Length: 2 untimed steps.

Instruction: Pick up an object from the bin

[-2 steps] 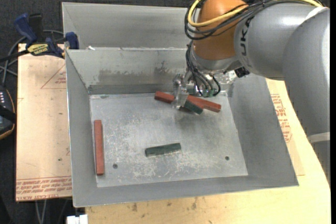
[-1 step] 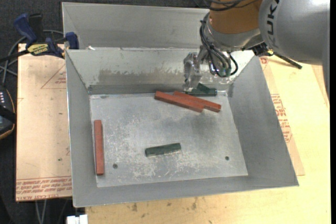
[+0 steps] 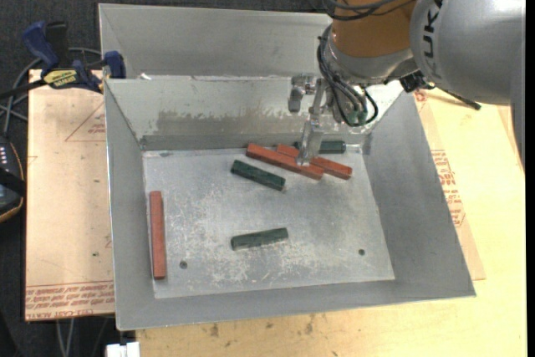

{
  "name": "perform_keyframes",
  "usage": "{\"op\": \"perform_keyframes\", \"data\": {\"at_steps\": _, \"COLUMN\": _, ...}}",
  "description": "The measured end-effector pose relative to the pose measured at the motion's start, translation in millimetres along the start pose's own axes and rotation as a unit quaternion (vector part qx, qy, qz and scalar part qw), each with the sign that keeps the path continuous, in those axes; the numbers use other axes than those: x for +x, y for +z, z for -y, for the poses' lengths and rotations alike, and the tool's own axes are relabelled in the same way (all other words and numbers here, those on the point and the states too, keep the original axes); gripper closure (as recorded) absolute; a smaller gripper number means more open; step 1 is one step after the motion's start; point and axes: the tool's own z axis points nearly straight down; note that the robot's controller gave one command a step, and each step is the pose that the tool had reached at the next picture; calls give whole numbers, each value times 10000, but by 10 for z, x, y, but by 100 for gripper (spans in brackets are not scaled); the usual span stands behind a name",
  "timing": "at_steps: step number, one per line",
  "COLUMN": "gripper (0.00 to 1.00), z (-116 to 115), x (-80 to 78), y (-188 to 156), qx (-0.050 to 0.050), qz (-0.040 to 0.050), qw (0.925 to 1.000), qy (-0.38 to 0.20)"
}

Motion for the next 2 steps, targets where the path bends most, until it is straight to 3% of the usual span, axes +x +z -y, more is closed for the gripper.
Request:
{"op": "perform_keyframes", "data": {"at_steps": 1, "gripper": 100, "z": 0, "x": 0, "y": 0, "qx": 0, "qz": 0, "qw": 10000, "qy": 0}}
{"op": "perform_keyframes", "data": {"at_steps": 2, "gripper": 100, "z": -521, "x": 841, "y": 1014, "qx": -3, "qz": -77, "qw": 9999, "qy": -97}}
